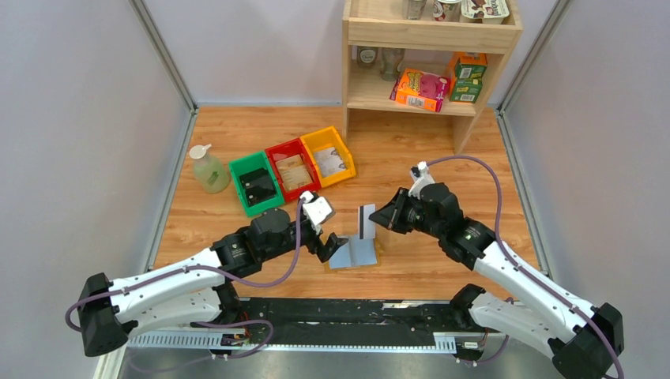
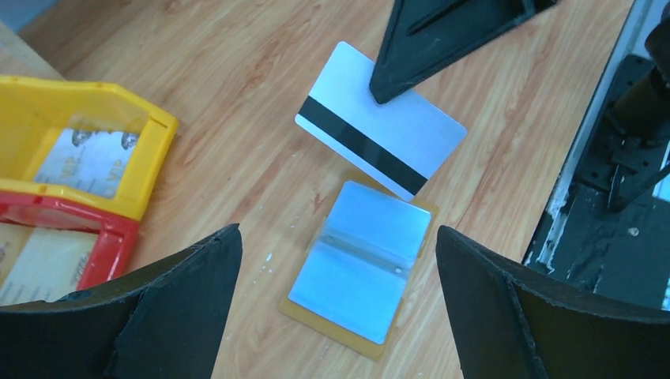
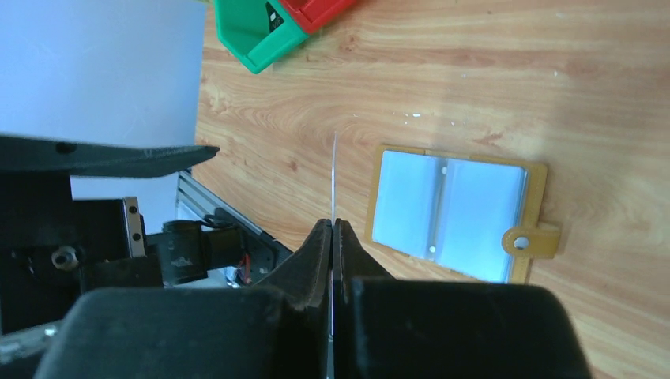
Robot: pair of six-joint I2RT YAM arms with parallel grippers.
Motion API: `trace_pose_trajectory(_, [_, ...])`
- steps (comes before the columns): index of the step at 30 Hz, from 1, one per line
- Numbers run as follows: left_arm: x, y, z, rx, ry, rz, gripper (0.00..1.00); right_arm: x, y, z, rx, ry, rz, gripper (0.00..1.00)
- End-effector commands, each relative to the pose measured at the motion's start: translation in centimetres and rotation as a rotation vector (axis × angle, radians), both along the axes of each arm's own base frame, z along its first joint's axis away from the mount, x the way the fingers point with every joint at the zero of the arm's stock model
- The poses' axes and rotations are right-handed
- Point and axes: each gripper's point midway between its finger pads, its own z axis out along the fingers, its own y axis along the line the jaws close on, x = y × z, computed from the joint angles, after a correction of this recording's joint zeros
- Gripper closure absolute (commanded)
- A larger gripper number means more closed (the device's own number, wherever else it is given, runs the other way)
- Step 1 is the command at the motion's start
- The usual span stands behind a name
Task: Take the credit cards out of the card holder
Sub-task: Place the credit card in the storage box.
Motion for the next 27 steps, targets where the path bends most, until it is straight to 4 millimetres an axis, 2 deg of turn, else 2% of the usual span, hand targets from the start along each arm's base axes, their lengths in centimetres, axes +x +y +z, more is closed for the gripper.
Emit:
trace_pose_trajectory(1, [0.6,-0.6,1.9,-0.147,0.127,0.113,0.01,0.6,0.2,2.3,-0.066,-0.277,0.095,1.00])
trace_pose_trajectory(5, [1.3,-0.7,2.0,-0.201,0.253,0.220,0.01,0.7,0.0,2.2,-0.173,-0.403,0.148,1.00])
trace_pose_trajectory(6, [1.6,0.0,0.9,-0.186,0.322,0.294,0.01,0.8,0.1,2.1,-0.199,-0.434,0.166,1.00])
trace_pose_trajectory(7, [2.1,0.2,1.0,-0.187,0.352,0.342,0.01,0.6,0.3,2.0,-0.220,-0.470,0.193,0.99])
trace_pose_trajectory(8, [2.0,0.8,0.0,-0.175,0.434,0.397,0.01,0.5,0.4,1.7,-0.251,-0.509,0.221,0.98])
trace_pose_trajectory(9, [2.9,1.1,0.4,-0.189,0.472,0.438,0.01,0.4,0.5,1.5,-0.279,-0.539,0.240,0.97])
trace_pose_trajectory(10, [2.5,1.4,-0.5,-0.197,0.576,0.471,0.01,0.4,0.6,1.4,-0.314,-0.578,0.249,0.96])
trace_pose_trajectory(11, [3.1,1.8,-0.4,-0.225,0.622,0.503,0.01,0.7,0.4,1.2,-0.354,-0.607,0.240,0.96])
trace_pose_trajectory(13, [3.1,1.8,-0.1,-0.294,0.727,0.514,0.02,0.5,0.8,1.1,-0.394,-0.659,0.275,0.98])
trace_pose_trajectory(16, [3.1,1.6,1.4,-0.333,0.721,0.488,0.04,0.7,1.2,1.1,-0.405,-0.656,0.279,1.00])
trace_pose_trajectory(22, [2.7,1.4,2.1,-0.346,0.791,0.516,0.04,0.0,2.5,1.2,-0.443,-0.754,0.331,1.00])
trace_pose_trajectory(27, [2.7,0.9,2.5,-0.381,0.836,0.523,0.05,-0.2,3.0,1.4,-0.422,-0.755,0.336,1.00])
